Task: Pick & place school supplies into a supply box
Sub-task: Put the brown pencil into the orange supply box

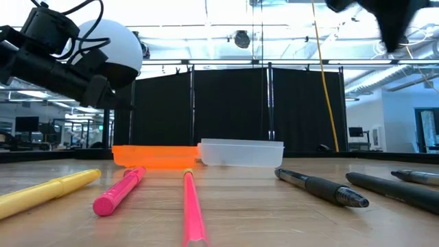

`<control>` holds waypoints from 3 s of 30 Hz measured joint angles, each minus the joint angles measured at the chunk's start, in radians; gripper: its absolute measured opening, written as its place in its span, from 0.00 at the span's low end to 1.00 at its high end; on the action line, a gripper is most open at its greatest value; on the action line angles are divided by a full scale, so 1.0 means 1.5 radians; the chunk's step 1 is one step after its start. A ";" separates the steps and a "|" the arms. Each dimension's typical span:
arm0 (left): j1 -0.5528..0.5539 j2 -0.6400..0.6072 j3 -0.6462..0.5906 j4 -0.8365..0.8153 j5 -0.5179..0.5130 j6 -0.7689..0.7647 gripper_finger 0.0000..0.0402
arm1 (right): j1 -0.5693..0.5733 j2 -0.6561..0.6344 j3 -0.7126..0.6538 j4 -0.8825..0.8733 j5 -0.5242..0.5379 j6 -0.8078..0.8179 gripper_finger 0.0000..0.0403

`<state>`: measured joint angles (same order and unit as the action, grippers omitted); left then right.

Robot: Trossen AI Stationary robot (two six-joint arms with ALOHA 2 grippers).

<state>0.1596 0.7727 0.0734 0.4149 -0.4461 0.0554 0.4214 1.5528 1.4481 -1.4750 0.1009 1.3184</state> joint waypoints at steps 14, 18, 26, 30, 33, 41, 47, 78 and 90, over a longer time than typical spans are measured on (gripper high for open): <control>0.000 0.000 0.000 0.000 0.019 -0.057 0.02 | 0.081 0.005 -0.228 0.146 0.016 0.288 0.28; 0.000 0.000 0.000 0.000 0.045 -0.059 0.01 | 0.093 0.005 -0.289 0.253 0.000 0.301 0.38; 0.000 0.000 0.000 0.000 0.053 -0.061 0.08 | 0.117 0.005 -0.338 0.342 -0.035 0.385 0.48; 0.000 0.000 0.000 -0.002 0.055 -0.061 0.07 | 0.138 0.005 -0.338 0.345 -0.036 0.442 0.50; 0.000 0.000 0.000 -0.017 0.055 -0.061 0.06 | 0.152 0.005 -0.338 0.348 -0.036 0.483 0.50; 0.000 0.000 0.000 -0.025 0.055 -0.058 0.01 | 0.157 0.005 -0.338 0.348 -0.028 0.527 0.49; 0.000 0.000 0.000 -0.025 0.055 -0.059 0.05 | 0.157 0.005 -0.345 0.359 -0.013 0.548 0.48; 0.000 0.000 0.000 -0.029 0.054 -0.073 0.11 | 0.157 0.003 -0.456 0.490 -0.016 0.593 0.37; 0.000 0.000 0.000 -0.035 0.054 -0.073 0.11 | 0.174 0.007 -0.418 0.477 -0.011 0.619 0.43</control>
<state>0.1593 0.7727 0.0738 0.3625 -0.3645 -0.0536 0.6823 1.5637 0.8213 -0.7588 0.0850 2.2475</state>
